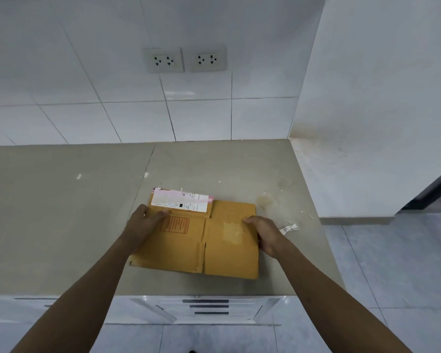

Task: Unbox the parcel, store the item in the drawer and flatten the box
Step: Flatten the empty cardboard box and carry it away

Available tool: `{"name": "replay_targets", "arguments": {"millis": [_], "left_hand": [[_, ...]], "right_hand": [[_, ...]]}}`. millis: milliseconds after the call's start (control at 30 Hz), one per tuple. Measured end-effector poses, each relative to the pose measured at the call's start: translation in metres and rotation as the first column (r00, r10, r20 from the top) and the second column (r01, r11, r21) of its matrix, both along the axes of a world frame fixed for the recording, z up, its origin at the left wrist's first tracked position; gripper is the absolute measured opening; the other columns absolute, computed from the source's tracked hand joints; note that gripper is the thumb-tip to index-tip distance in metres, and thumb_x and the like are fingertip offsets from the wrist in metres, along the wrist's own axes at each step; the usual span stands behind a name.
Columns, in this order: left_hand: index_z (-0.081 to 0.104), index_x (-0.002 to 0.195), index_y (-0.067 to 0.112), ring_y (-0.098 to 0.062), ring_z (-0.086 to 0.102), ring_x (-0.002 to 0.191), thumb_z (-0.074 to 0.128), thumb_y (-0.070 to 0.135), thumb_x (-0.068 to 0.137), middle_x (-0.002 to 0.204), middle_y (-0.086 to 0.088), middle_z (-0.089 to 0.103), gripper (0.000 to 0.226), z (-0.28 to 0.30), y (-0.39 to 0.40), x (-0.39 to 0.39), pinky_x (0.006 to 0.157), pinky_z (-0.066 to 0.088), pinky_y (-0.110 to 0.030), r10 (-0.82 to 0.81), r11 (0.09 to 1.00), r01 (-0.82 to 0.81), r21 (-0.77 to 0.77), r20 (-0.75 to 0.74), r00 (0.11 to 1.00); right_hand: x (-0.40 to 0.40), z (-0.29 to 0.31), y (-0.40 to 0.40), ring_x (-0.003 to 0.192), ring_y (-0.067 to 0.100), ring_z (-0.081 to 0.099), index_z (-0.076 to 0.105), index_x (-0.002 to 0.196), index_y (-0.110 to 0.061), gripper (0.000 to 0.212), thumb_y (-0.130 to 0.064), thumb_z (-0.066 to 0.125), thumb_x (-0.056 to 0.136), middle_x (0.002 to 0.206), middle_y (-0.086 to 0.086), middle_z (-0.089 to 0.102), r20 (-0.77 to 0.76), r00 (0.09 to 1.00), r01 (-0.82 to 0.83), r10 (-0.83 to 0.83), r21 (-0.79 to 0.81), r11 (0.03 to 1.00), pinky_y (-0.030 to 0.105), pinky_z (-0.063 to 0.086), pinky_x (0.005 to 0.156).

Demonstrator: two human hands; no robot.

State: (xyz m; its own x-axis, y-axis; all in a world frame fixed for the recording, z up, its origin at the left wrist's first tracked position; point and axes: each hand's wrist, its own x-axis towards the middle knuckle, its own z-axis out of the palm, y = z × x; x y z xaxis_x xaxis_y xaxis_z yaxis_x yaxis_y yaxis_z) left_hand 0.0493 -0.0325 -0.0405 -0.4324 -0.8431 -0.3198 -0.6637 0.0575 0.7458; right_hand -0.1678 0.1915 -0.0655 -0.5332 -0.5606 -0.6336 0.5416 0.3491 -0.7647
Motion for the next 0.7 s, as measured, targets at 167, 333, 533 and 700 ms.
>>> {"name": "replay_targets", "arguments": {"millis": [167,333,533,700], "left_hand": [[0.048,0.12,0.01,-0.03,0.056,0.106,0.065,0.049,0.085,0.121,-0.01,0.056,0.055,-0.01,0.009,0.001,0.086,0.047,-0.044,0.041,0.998,-0.041,0.039,0.007,0.999],[0.043,0.127,0.011,-0.03,0.053,0.111,0.058,0.047,0.09,0.125,-0.008,0.052,0.053,-0.009,0.028,-0.011,0.088,0.044,-0.043,0.053,0.992,-0.05,0.118,-0.022,0.998],[0.035,0.119,0.015,-0.026,0.049,0.112,0.047,0.036,0.096,0.125,-0.007,0.045,0.034,-0.007,0.049,-0.016,0.088,0.043,-0.042,0.009,0.99,-0.004,0.143,-0.037,0.999],[0.041,0.121,0.011,-0.027,0.052,0.108,0.051,0.025,0.094,0.124,-0.009,0.049,0.032,0.001,0.067,-0.015,0.084,0.044,-0.04,-0.017,0.991,0.028,0.133,-0.077,0.997]], "right_hand": [[-0.003,-0.008,0.001,0.104,0.037,0.063,0.062,0.113,-0.005,0.033,-0.021,0.06,0.085,0.112,0.018,0.067,0.006,1.0,0.009,-0.009,0.0,1.0,0.049,0.052,0.09],[-0.012,-0.004,0.005,0.09,0.026,0.061,0.06,0.107,-0.007,0.025,-0.021,0.056,0.087,0.103,0.012,0.064,-0.149,0.988,0.047,-0.042,0.027,0.999,0.037,0.049,0.077],[-0.016,-0.001,0.023,0.1,0.024,0.056,0.047,0.12,-0.012,0.036,-0.025,0.056,0.087,0.113,0.009,0.057,-0.243,0.969,0.049,-0.036,0.047,0.998,0.036,0.046,0.077],[-0.015,0.004,0.049,0.104,0.025,0.054,0.044,0.128,-0.015,0.04,-0.021,0.058,0.09,0.118,0.007,0.053,-0.341,0.939,0.081,-0.05,0.075,0.994,0.037,0.046,0.084]]}}
